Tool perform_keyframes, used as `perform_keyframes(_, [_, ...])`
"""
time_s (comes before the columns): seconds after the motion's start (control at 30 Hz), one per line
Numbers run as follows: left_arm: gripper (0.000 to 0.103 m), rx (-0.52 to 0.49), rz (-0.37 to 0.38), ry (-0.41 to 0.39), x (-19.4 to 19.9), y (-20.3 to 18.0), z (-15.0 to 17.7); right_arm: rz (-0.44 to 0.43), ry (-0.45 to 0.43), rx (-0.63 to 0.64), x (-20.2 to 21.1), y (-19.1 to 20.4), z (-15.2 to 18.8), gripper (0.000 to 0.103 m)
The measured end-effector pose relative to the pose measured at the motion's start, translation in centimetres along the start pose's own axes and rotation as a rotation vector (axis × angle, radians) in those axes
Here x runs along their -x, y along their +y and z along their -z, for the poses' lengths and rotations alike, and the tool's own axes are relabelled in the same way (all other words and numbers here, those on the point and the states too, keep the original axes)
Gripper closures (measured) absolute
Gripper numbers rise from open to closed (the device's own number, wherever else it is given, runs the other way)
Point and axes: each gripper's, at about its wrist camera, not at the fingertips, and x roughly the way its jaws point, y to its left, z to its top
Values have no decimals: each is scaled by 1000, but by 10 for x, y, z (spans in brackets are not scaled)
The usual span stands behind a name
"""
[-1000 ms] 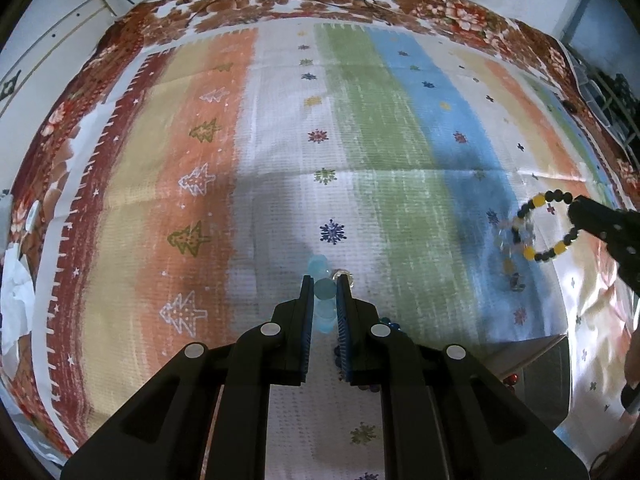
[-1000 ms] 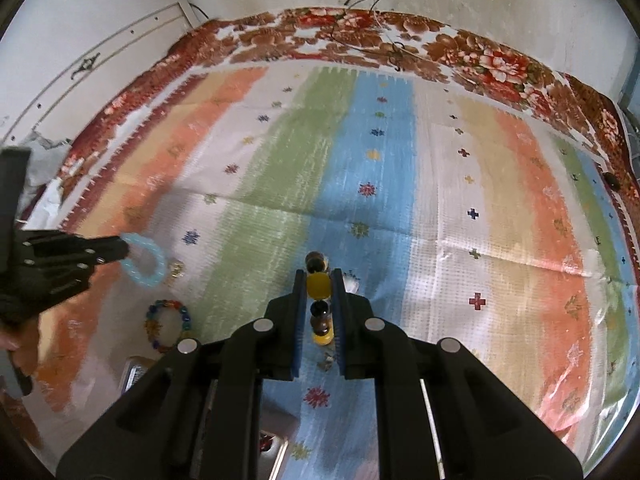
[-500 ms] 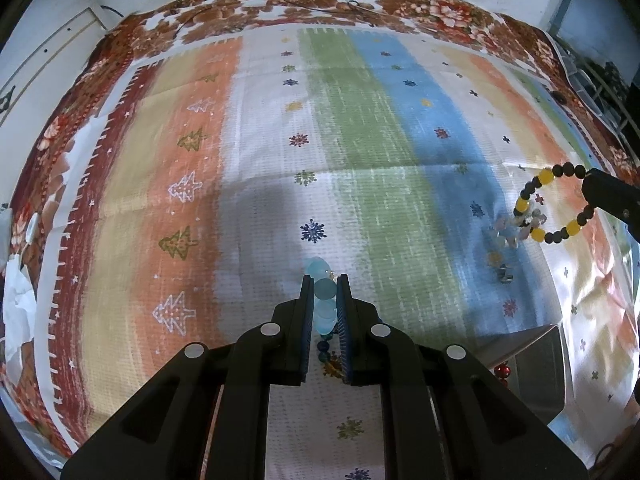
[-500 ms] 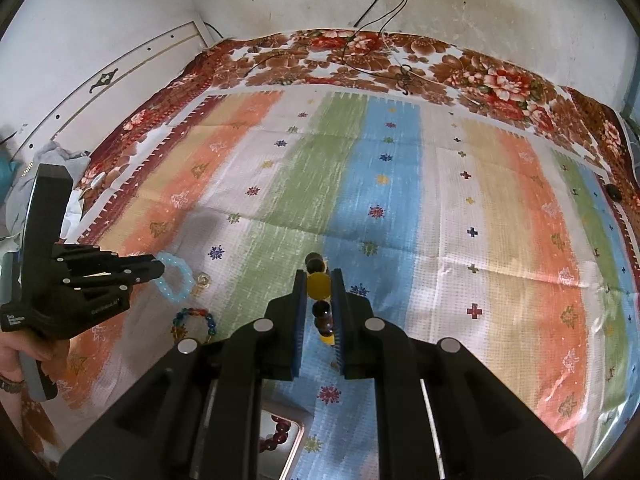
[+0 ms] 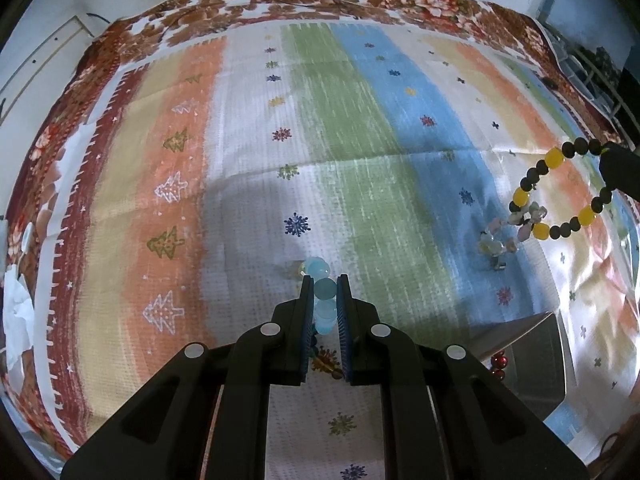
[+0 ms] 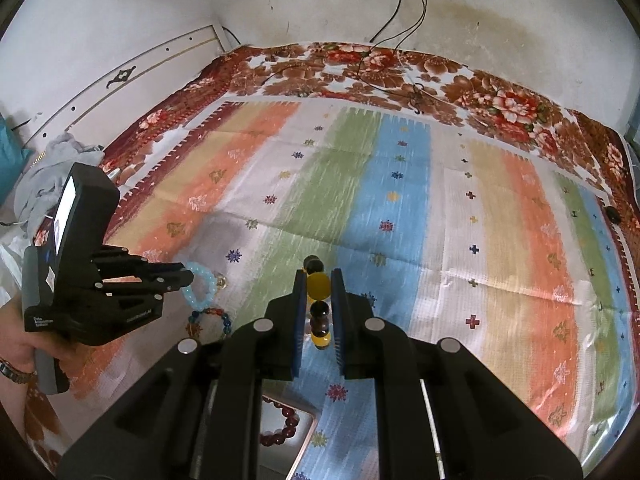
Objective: Organize jewelry
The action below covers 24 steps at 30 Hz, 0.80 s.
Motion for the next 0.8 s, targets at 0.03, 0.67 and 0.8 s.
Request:
perform_keyframes(0.03, [92, -3, 1, 2, 0, -1, 0, -1, 2, 1, 0, 0, 0, 90])
perform_keyframes(0.67, [91, -45, 8, 19, -6, -11, 2, -31, 3, 27, 6, 12, -2, 90])
perform_keyframes(0.8, [79, -30, 90, -2, 1, -12, 0, -38, -3, 29, 9, 13, -2, 90])
